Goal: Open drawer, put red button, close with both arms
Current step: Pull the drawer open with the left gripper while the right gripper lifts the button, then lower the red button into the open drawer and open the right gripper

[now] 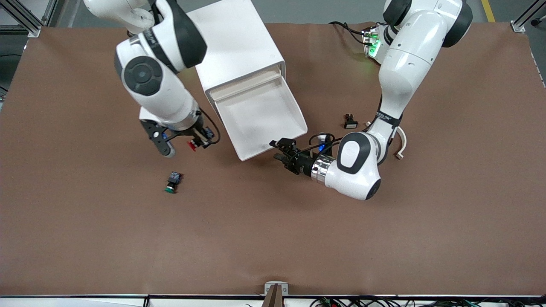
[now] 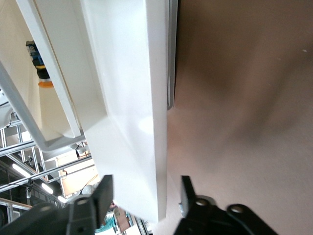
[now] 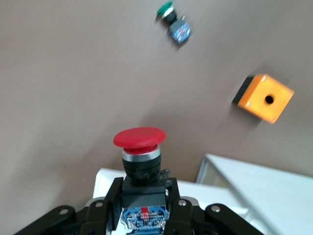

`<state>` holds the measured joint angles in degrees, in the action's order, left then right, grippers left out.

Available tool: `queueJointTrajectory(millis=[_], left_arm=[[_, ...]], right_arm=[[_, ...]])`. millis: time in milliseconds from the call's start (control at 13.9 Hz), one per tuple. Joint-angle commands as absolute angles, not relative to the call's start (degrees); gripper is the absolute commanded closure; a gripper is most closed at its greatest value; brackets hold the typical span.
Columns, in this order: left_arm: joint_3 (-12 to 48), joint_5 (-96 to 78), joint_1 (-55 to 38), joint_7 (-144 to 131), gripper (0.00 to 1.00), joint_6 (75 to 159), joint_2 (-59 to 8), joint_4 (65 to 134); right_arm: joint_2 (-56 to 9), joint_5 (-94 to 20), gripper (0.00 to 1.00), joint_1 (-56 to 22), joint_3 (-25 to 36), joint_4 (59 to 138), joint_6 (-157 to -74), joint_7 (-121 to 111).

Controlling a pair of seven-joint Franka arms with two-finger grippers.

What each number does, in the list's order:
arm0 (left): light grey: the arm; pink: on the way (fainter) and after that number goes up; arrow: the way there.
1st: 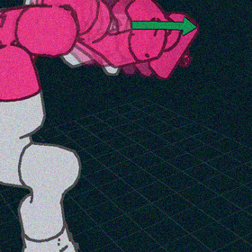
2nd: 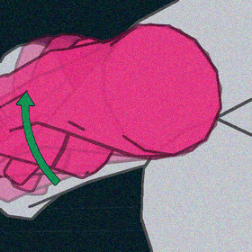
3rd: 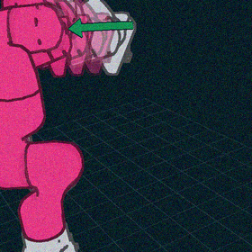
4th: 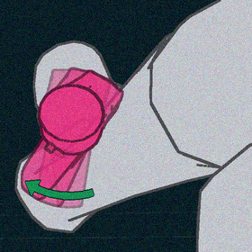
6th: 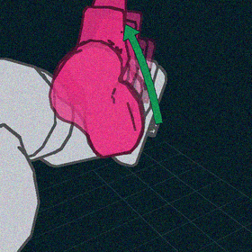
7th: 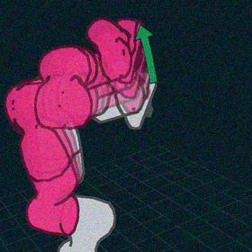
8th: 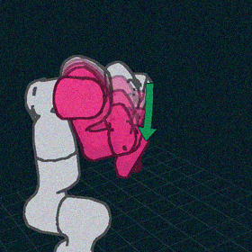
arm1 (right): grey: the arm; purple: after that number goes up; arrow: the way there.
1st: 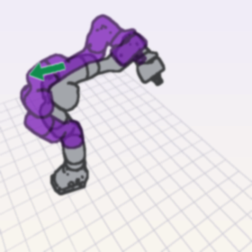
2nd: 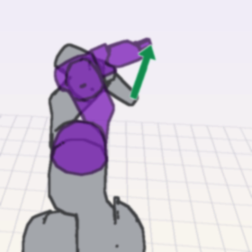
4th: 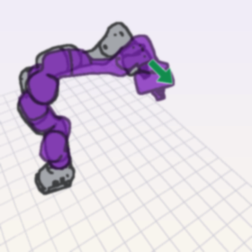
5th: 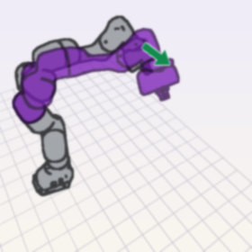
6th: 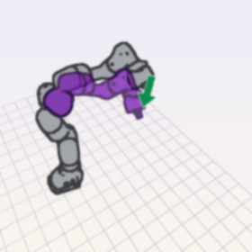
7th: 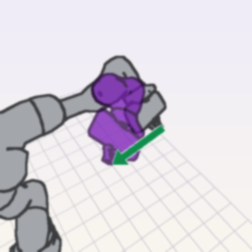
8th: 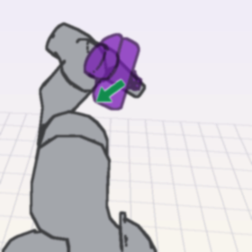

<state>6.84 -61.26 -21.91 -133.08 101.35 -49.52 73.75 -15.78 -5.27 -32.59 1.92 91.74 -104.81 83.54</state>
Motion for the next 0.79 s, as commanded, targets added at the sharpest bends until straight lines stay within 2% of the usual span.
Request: queueJointTrajectory(millis=[0, 431, 503, 718], left_arm=[[6.95, -61.53, -18.91, -132.10, 0.11, 100.99, -48.87, 71.99], [-3.06, -61.35, -16.35, -121.58, 0.06, 100.64, -46.41, 70.58], [-5.08, -60.91, -16.17, -120.60, 0.00, 100.11, -46.23, 70.66], [-6.77, -49.18, -16.26, -115.34, 0.00, 97.74, -46.14, 70.58]], right_arm=[[-17.31, -5.89, 1.00, -36.20, 2.64, 92.11, -108.18, 88.41], [-23.89, -5.80, 1.00, -43.24, 2.64, 91.76, -117.15, 99.31], [-24.69, -5.71, 1.00, -44.03, 2.64, 91.58, -117.77, 100.27], [-26.27, -5.80, 1.00, -45.87, 2.64, 91.32, -119.26, 103.52]])
